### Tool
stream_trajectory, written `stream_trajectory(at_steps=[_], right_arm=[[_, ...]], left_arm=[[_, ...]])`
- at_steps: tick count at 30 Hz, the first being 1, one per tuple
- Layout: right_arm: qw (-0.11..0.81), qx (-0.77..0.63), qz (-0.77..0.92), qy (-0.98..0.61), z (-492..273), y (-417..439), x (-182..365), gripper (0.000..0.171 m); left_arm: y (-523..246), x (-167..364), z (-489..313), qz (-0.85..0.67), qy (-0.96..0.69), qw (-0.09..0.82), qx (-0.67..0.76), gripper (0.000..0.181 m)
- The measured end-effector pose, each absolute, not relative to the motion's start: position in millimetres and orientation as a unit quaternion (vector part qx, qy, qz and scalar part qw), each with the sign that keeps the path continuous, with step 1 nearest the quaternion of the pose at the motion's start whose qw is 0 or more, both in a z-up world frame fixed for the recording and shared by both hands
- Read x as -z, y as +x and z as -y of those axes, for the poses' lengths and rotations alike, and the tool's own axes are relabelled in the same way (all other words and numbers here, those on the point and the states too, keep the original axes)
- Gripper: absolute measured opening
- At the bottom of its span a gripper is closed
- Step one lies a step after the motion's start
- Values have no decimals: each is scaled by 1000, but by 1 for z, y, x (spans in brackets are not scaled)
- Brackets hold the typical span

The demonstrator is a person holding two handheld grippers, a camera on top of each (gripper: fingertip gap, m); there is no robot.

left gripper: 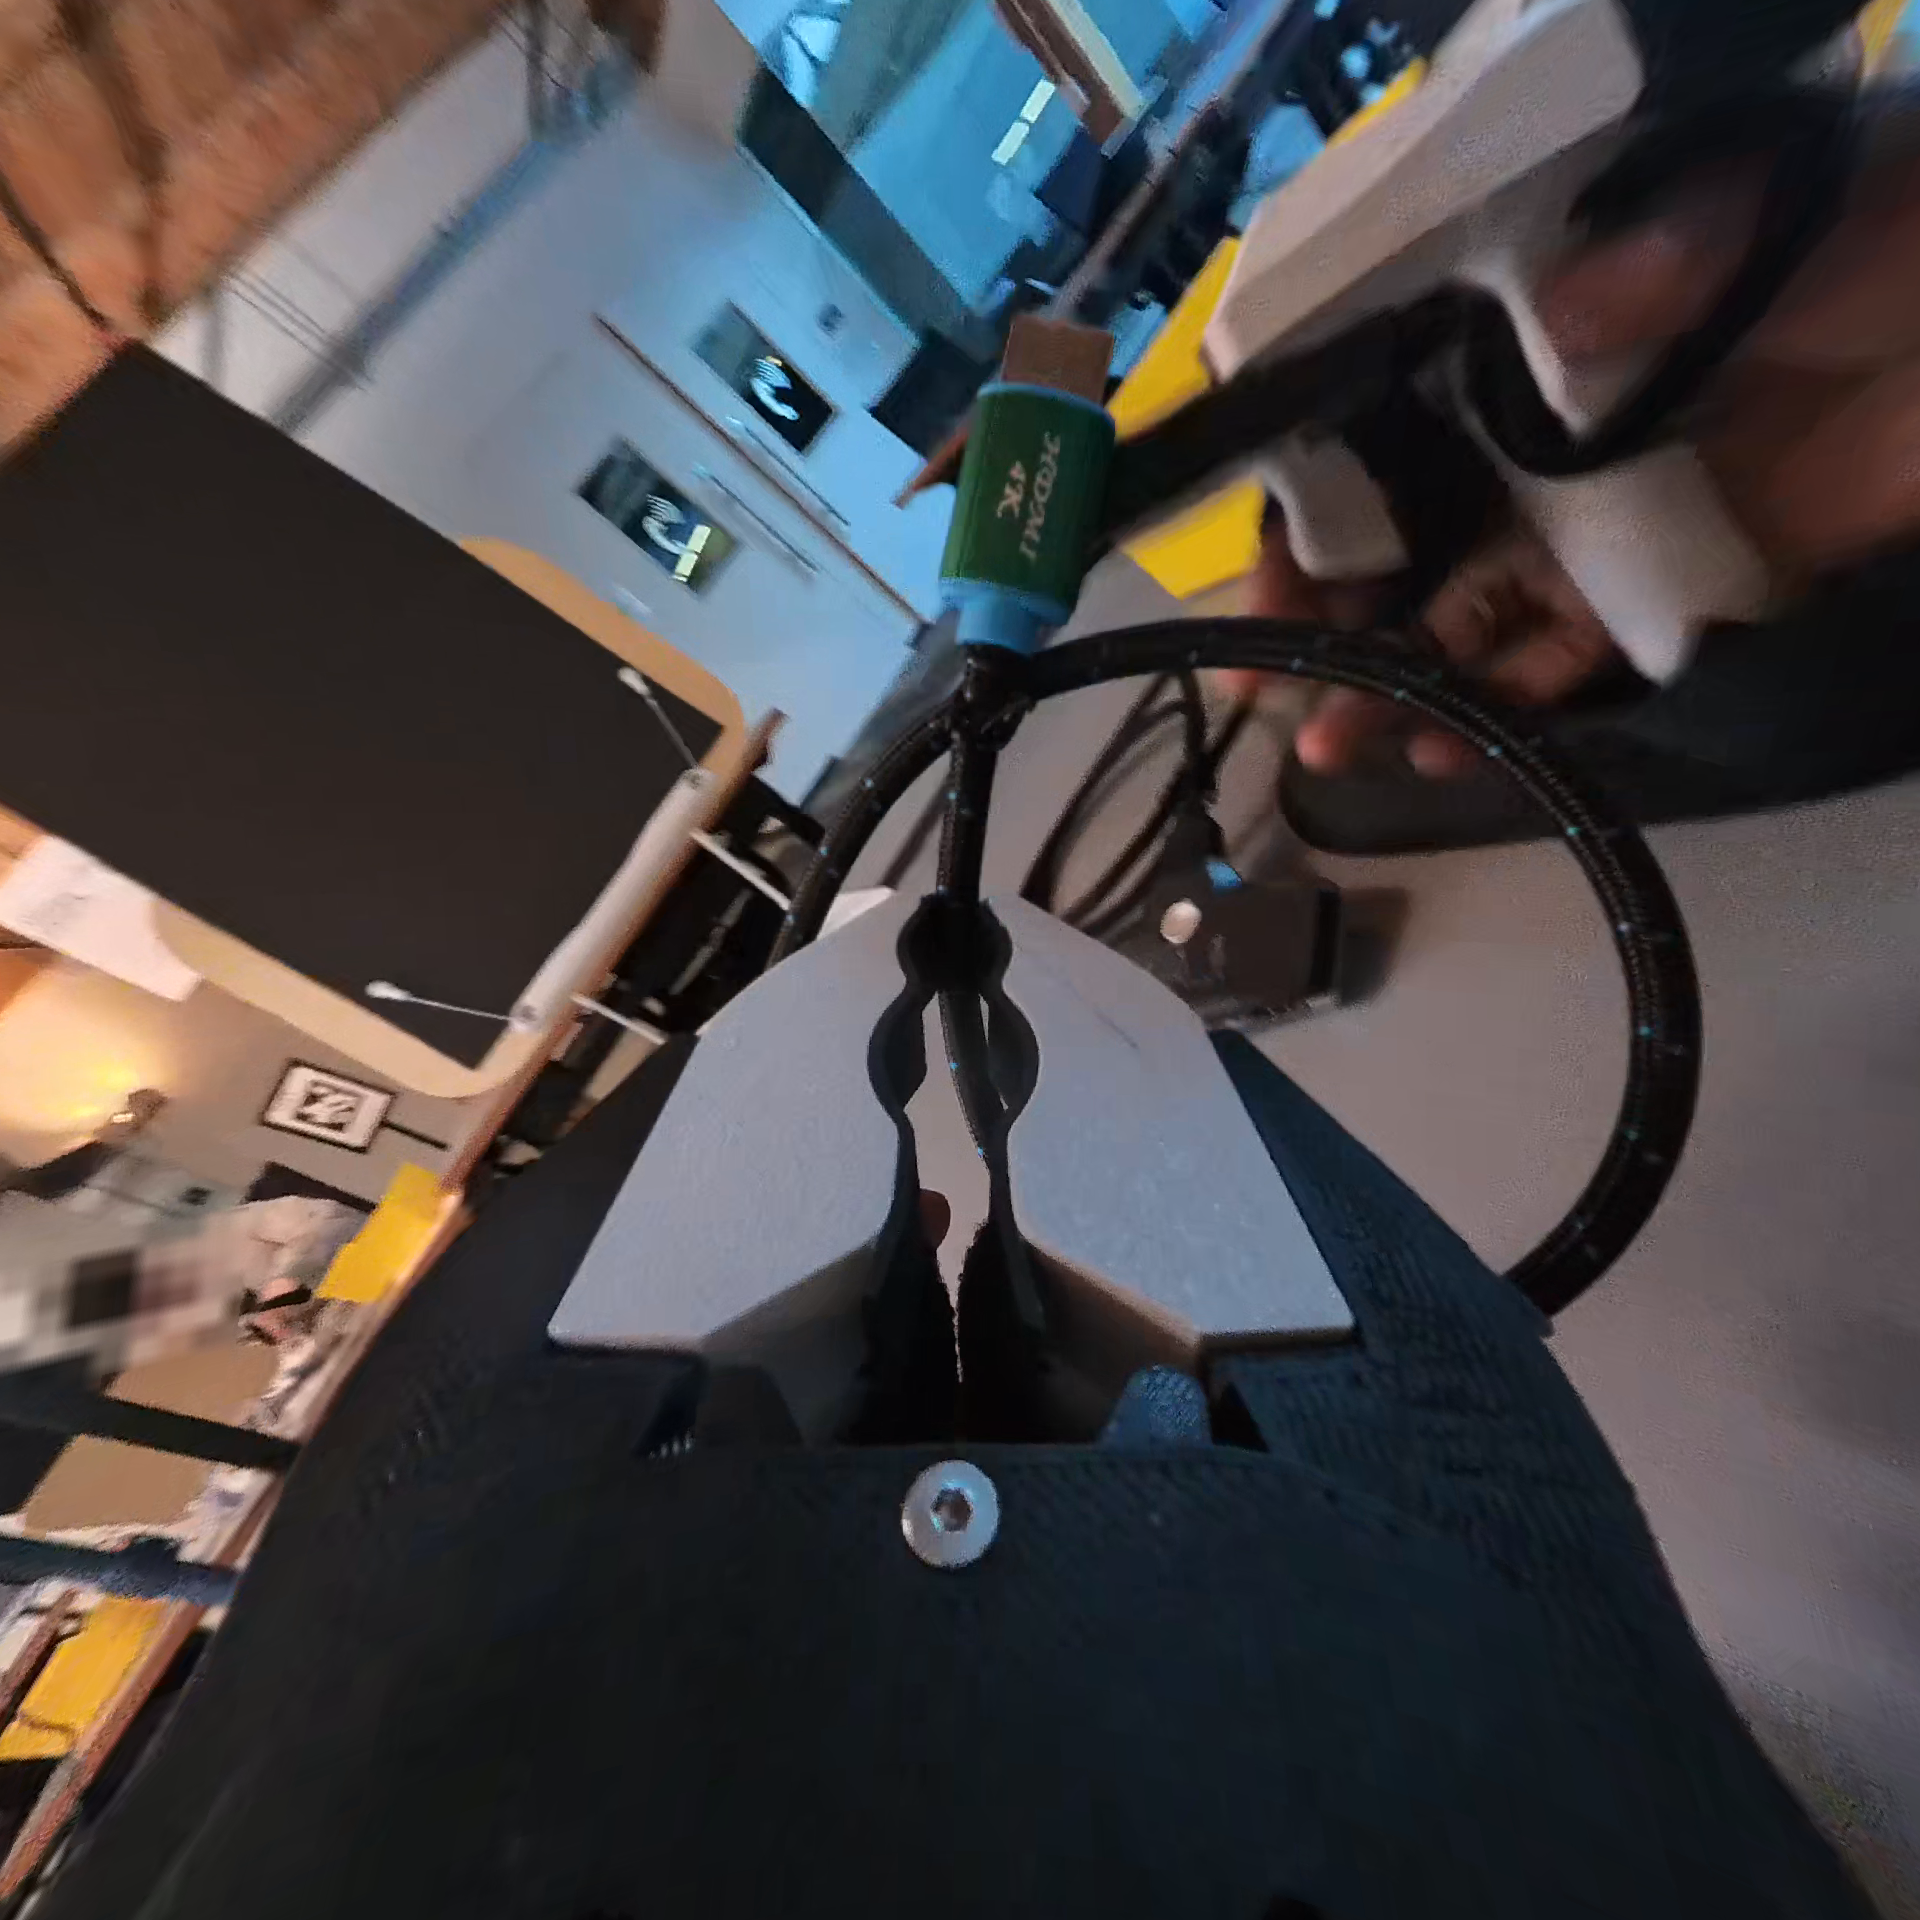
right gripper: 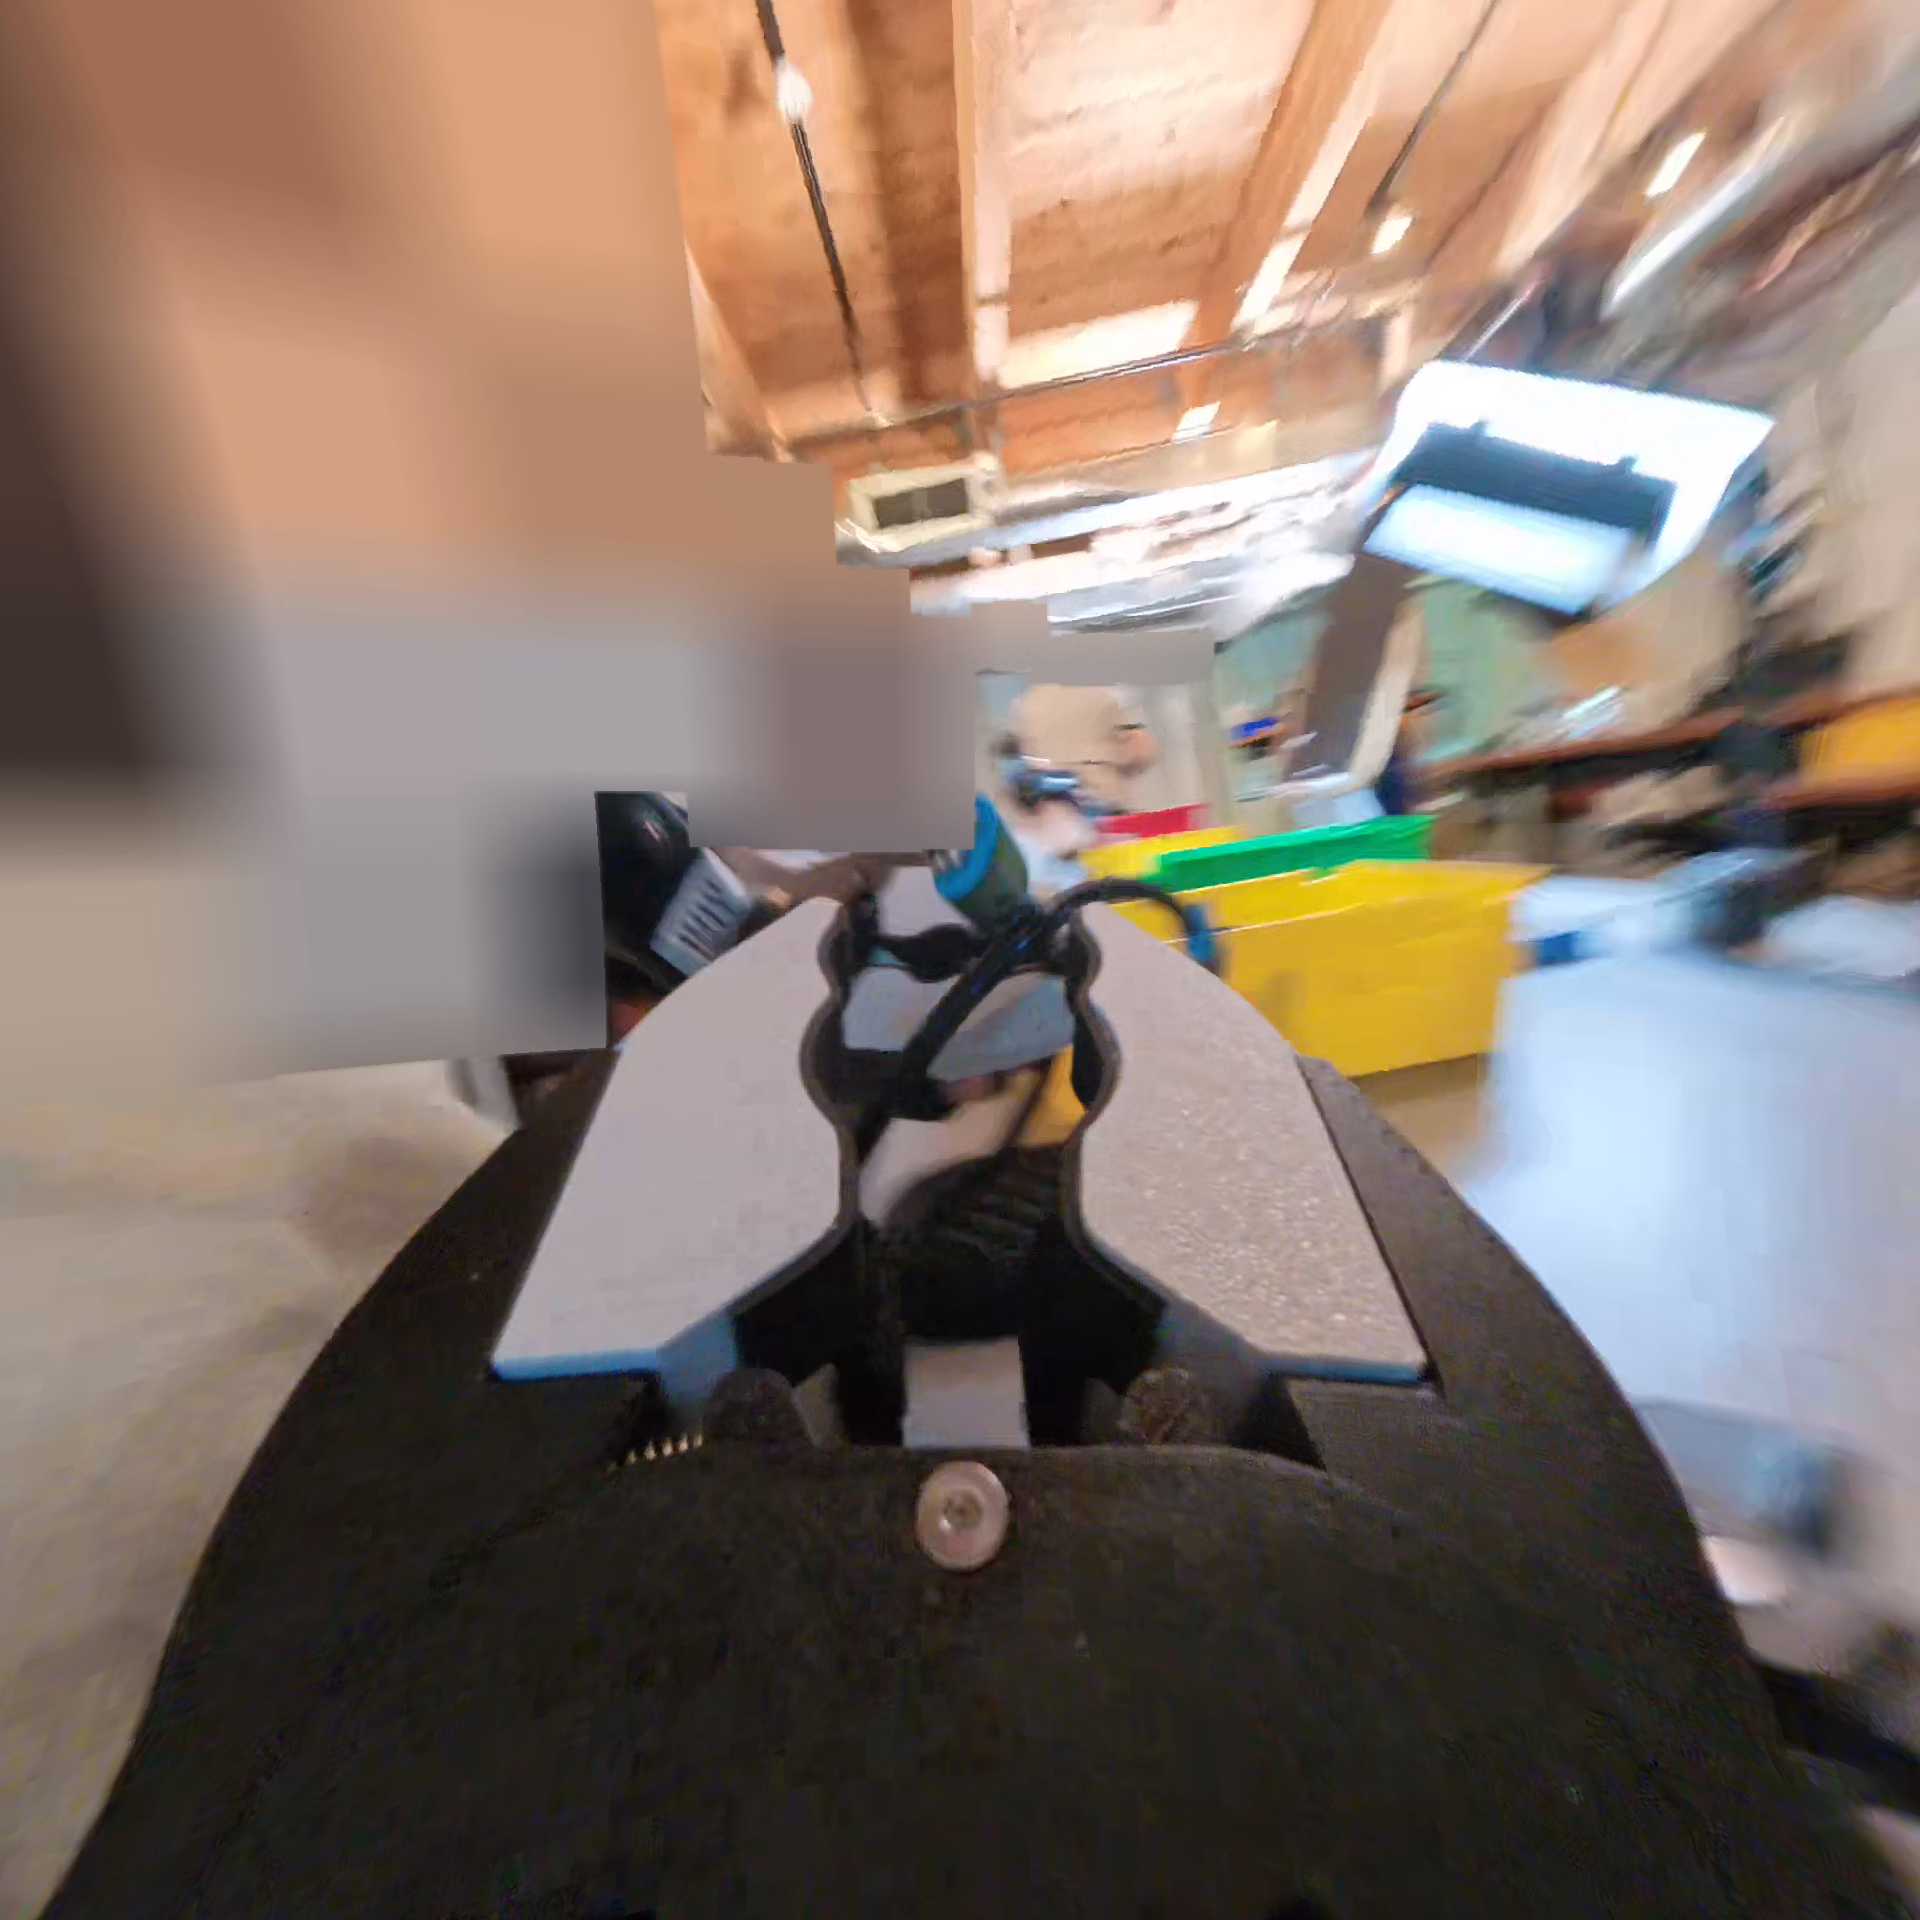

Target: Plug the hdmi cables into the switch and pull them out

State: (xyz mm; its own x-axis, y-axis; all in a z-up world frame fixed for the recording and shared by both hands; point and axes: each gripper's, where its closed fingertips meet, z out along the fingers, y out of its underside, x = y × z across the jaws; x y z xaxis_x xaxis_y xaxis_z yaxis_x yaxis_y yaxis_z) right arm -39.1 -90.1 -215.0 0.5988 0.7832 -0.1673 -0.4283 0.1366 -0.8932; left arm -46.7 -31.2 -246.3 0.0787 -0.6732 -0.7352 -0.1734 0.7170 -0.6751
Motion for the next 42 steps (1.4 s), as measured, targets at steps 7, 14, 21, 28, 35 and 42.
stream_trajectory(at_steps=[7,14,21,28,35,42], right_arm=[[708,49,424,-562,104,-40,235,47],[628,118,494,-590,97,-49,265,39],[608,137,504,-599,95,-49,271,22],[625,127,483,-599,97,-47,263,21],[631,166,470,-594,92,-42,259,17],[611,139,491,-605,89,-49,275,10]], left_arm=[[-60,277,35,-731,-331,567,187,6],[-60,295,46,-769,-316,525,182,6],[-62,298,49,-779,-302,519,182,6],[-59,284,45,-750,-291,566,180,18],[-70,223,81,-648,-276,574,418,47],[-31,300,78,-739,-327,496,317,39]])
